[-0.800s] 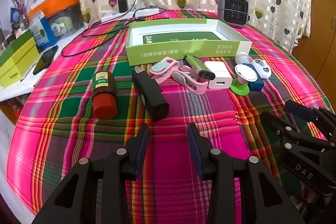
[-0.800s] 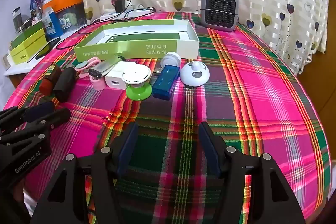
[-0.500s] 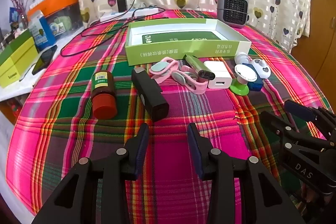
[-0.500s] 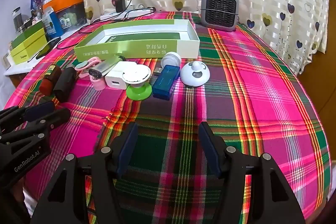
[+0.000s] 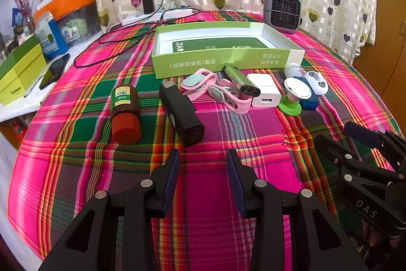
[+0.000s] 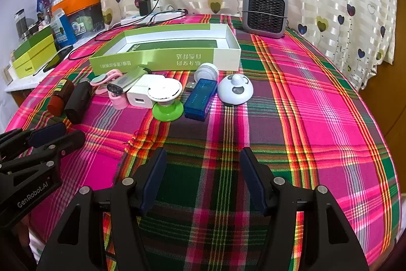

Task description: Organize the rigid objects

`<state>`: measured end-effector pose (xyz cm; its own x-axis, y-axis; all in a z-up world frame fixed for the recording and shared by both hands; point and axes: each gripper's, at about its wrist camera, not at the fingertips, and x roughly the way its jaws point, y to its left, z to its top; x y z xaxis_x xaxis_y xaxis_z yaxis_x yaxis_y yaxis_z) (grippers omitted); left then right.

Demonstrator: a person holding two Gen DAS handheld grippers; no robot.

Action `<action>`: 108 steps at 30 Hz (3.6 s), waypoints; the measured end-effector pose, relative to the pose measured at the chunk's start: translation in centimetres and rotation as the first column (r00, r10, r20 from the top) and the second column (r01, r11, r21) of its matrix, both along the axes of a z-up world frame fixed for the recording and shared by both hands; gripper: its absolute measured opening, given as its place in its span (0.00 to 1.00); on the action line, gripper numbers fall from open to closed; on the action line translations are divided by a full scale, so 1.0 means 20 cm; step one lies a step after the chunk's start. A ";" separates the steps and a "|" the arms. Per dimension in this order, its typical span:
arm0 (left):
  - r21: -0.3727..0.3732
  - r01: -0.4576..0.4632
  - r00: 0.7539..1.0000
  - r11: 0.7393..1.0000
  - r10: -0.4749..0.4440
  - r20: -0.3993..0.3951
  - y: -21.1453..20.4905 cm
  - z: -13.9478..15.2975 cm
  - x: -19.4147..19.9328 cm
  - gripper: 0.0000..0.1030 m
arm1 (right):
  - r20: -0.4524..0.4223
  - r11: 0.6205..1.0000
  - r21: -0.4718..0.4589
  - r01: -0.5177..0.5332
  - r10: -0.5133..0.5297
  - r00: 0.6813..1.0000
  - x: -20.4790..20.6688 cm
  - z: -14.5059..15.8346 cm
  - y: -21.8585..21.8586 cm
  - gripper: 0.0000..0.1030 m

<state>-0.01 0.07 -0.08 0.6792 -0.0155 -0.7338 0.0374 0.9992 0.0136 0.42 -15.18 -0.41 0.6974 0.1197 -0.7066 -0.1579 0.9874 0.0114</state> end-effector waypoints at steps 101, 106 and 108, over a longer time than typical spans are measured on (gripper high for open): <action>-0.081 -0.118 0.990 0.990 0.111 -0.087 0.47 0.03 0.35 0.35 | -0.124 0.998 -0.027 -0.053 0.049 0.991 0.53 0.03 -0.17 0.59; -0.036 -0.109 0.991 0.993 0.106 -0.083 0.44 0.02 0.36 0.35 | -0.122 0.999 -0.023 -0.047 0.044 0.992 0.55 0.03 -0.17 0.58; -0.023 -0.110 0.991 0.994 0.108 -0.081 0.44 0.02 0.36 0.35 | -0.122 0.999 -0.021 -0.047 0.044 0.991 0.55 0.03 -0.17 0.58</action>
